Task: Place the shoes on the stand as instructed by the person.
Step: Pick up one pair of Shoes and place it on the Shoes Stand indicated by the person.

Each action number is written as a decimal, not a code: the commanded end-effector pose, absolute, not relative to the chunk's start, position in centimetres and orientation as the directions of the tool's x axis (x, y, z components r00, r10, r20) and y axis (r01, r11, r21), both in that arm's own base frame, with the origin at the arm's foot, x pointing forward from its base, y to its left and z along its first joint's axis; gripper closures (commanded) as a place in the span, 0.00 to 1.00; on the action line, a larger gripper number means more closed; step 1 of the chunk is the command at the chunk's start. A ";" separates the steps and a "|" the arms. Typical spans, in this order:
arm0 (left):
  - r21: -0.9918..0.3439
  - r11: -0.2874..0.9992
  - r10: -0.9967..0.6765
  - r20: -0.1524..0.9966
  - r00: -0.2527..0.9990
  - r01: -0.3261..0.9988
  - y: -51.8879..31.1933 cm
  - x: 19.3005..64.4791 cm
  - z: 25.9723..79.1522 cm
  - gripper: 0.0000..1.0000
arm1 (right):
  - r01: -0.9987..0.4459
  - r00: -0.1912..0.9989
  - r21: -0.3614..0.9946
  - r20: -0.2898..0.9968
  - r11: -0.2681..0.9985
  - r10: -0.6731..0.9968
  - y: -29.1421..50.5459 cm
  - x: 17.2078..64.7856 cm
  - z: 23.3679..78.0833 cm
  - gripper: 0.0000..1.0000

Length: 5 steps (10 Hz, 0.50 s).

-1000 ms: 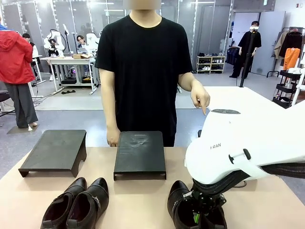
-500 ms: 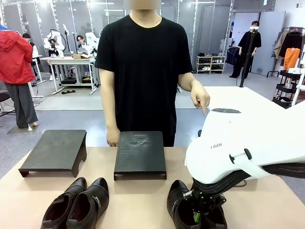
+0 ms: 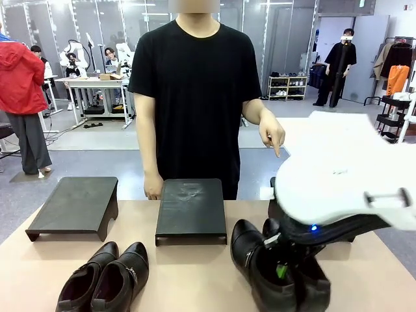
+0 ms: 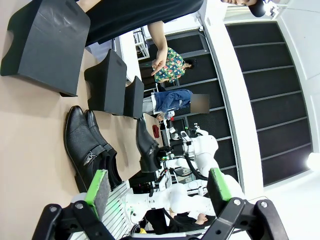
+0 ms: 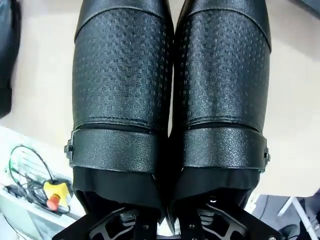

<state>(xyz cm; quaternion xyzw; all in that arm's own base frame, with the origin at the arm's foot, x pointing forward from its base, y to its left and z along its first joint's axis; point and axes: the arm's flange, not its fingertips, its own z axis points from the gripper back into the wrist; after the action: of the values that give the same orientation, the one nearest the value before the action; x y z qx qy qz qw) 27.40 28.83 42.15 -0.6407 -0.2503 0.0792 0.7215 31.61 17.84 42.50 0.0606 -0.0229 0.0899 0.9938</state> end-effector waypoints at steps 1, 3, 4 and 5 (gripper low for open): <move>-0.961 0.168 0.429 0.273 0.861 0.221 29.0 27.3 42.1 0.00 | -0.240 0.969 0.114 0.087 0.964 0.231 15.6 31.9 44.7 1.00; -0.961 0.168 0.429 0.273 0.861 0.221 29.0 27.3 42.1 0.00 | -0.275 0.960 0.149 0.099 0.950 0.262 13.8 33.5 46.4 1.00; -0.961 0.168 0.429 0.273 0.861 0.221 29.0 27.3 42.1 0.00 | -0.261 0.962 0.173 0.122 0.949 0.243 12.7 34.7 47.1 1.00; -0.961 0.168 0.429 0.273 0.861 0.221 29.0 27.3 42.1 0.00 | -0.240 0.966 0.181 0.136 0.954 0.218 11.8 35.3 47.6 1.00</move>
<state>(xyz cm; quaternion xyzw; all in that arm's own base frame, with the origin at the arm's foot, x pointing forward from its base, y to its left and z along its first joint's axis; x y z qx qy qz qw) 27.40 28.84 42.15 -0.6407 -0.2503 0.0792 0.7215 33.93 12.50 46.53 0.0907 -0.0484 0.1160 0.9879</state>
